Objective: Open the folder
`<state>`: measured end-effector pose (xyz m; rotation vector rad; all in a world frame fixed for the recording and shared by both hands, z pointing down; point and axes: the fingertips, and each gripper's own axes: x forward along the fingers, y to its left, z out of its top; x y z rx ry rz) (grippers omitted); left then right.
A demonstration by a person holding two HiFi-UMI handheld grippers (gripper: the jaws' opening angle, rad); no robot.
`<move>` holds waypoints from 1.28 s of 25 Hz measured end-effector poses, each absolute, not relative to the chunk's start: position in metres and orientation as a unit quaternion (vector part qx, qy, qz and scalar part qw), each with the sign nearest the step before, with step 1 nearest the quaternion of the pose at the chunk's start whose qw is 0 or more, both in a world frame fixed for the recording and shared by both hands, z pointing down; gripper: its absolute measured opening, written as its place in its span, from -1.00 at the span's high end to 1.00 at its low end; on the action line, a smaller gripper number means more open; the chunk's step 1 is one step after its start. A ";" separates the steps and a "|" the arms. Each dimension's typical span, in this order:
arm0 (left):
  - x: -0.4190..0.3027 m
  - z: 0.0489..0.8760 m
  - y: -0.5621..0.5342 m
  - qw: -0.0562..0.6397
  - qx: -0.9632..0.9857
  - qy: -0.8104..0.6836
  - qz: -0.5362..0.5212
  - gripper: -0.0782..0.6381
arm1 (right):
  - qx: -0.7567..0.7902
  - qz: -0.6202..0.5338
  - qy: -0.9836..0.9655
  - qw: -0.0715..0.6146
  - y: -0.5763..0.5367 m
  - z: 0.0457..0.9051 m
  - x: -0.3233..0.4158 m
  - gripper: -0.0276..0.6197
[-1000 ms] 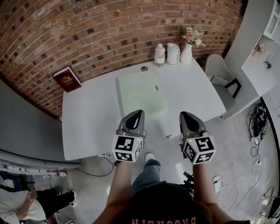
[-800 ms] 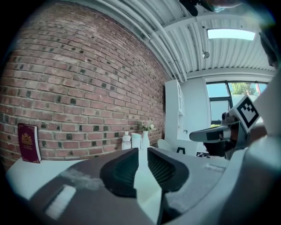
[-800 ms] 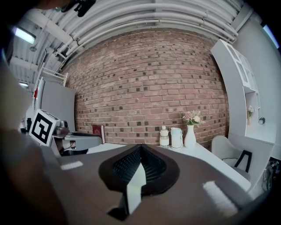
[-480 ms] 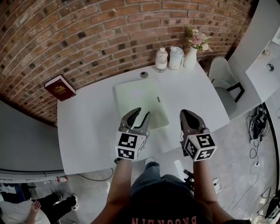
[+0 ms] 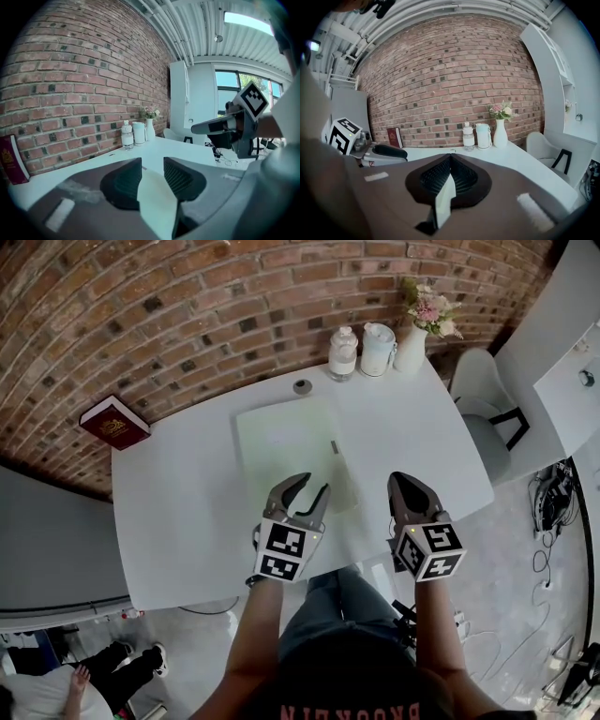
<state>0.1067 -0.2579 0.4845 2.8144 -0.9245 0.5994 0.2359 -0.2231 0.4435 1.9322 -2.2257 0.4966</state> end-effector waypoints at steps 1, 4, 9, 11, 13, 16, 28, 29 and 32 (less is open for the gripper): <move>0.110 0.490 -0.256 0.060 0.928 -0.303 0.206 0.40 | 0.644 0.171 -0.742 0.077 -0.222 0.448 0.240 0.92; 0.119 0.506 -0.246 0.060 0.923 -0.297 0.237 0.40 | 0.641 0.187 -0.741 0.078 -0.219 0.458 0.253 0.92; 0.137 0.536 -0.229 0.067 0.911 -0.288 0.288 0.40 | 0.639 0.207 -0.737 0.079 -0.215 0.473 0.281 0.92; 0.143 0.547 -0.223 0.065 0.906 -0.284 0.306 0.40 | 0.642 0.217 -0.731 0.081 -0.209 0.483 0.295 0.92; 0.149 0.558 -0.218 0.056 0.901 -0.278 0.327 0.40 | 0.648 0.230 -0.722 0.080 -0.201 0.494 0.311 0.92; 0.156 0.575 -0.211 0.033 0.891 -0.264 0.368 0.40 | 0.656 0.245 -0.710 0.076 -0.191 0.507 0.330 0.92; 0.165 0.620 -0.200 -0.128 0.830 -0.230 0.492 0.40 | 0.662 0.269 -0.695 0.079 -0.168 0.535 0.355 0.92; 0.165 0.619 -0.201 -0.134 0.829 -0.232 0.492 0.40 | 0.661 0.270 -0.696 0.078 -0.168 0.535 0.355 0.92; 0.166 0.615 -0.201 -0.157 0.826 -0.225 0.493 0.53 | 0.659 0.269 -0.698 0.077 -0.168 0.533 0.353 0.92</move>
